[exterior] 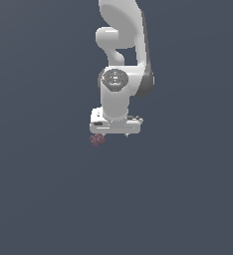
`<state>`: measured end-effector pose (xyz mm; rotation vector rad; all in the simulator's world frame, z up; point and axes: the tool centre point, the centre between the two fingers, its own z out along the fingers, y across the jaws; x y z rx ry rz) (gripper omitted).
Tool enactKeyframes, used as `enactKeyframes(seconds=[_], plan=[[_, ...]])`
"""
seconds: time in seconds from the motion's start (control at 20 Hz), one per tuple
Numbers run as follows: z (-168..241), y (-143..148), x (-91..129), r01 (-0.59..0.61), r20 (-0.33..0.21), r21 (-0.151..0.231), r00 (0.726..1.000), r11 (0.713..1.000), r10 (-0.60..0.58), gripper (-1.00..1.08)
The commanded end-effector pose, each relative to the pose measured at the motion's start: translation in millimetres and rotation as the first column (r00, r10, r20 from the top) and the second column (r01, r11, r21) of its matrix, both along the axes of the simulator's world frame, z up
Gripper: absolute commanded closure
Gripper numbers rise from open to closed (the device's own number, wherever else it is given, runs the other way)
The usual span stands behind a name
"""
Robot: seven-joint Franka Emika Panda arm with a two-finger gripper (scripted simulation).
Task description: Pick up the object and move it to a goal position.
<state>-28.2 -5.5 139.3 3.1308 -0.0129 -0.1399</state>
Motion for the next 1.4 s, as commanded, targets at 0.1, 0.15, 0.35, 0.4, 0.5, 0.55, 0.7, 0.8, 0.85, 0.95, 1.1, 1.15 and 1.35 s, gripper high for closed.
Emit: enactKeyframes(seconds=[0.1, 0.15, 0.35, 0.4, 0.5, 0.55, 0.7, 0.8, 0.85, 0.95, 1.1, 1.15, 1.35], plan=[[1.7, -2.0, 1.0, 0.003, 0.003, 0.001, 1.0, 1.0, -0.003, -0.92], [3.9, -4.5, 2.3, 0.007, 0.008, 0.002, 1.0, 1.0, -0.007, -0.92], [16.1, -18.8, 9.0, 0.026, 0.031, 0.01, 0.999, 1.0, -0.027, -0.92], [17.5, -20.5, 9.7, 0.028, 0.034, 0.01, 0.999, 1.0, -0.029, -0.92], [17.6, -20.6, 9.8, 0.029, 0.034, 0.01, 0.999, 1.0, -0.029, -0.92], [17.0, -19.9, 9.5, 0.028, 0.033, 0.01, 0.999, 1.0, -0.028, -0.92], [16.6, -20.6, 9.2, 0.024, 0.033, 0.01, 0.999, 1.0, -0.025, -0.92], [15.7, -21.9, 8.7, 0.017, 0.034, 0.011, 0.999, 1.0, -0.017, -0.92], [15.0, -22.8, 8.3, 0.012, 0.035, 0.011, 0.999, 1.0, -0.012, -0.92], [13.2, -24.9, 7.2, -0.003, 0.036, 0.011, 0.999, 1.0, 0.002, -0.92], [9.4, -29.3, 4.9, -0.031, 0.039, 0.012, 0.999, 0.999, 0.031, -0.92], [7.9, -31.0, 4.0, -0.043, 0.04, 0.013, 0.998, 0.999, 0.042, -0.92], [0.8, -39.5, -0.7, -0.099, 0.046, 0.014, 0.994, 0.995, 0.098, -0.92]])
